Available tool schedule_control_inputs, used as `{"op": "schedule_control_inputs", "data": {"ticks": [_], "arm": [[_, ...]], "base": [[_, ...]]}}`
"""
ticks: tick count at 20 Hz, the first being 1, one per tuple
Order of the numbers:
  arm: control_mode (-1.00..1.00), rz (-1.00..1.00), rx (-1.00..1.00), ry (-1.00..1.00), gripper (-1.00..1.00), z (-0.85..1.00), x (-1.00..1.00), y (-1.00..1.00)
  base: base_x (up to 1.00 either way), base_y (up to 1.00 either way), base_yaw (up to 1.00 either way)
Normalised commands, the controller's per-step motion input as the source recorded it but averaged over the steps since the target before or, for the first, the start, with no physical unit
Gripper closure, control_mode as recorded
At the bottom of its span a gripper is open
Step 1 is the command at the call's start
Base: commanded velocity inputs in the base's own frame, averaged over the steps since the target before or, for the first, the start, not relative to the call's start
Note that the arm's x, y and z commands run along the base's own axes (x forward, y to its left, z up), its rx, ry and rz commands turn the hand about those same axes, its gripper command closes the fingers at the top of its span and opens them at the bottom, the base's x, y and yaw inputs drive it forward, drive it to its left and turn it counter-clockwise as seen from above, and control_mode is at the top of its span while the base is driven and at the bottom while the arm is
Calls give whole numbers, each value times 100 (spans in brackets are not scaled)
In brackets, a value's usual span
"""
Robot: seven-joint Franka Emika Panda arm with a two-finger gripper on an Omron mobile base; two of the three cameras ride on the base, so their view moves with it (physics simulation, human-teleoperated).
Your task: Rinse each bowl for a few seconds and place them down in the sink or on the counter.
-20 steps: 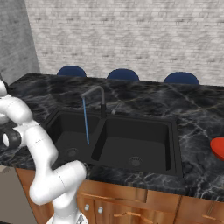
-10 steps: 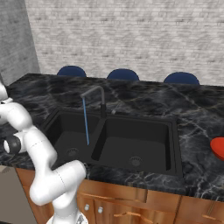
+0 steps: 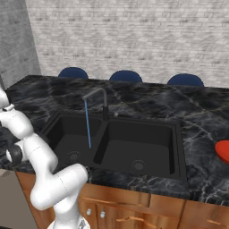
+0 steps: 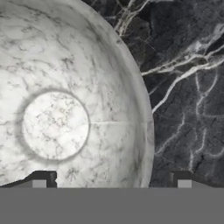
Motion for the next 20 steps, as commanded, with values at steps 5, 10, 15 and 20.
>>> {"op": "schedule_control_inputs", "data": {"ticks": [5,10,15,20], "arm": [[-100,-2,0,0,100,-7,6,4],[-100,-18,0,-1,100,21,-19,-10],[-100,-29,-8,-2,100,39,-8,-16],[-100,-38,-14,0,100,43,3,-12]], "base": [[0,0,0],[0,0,0],[0,0,0],[0,0,0]]}}
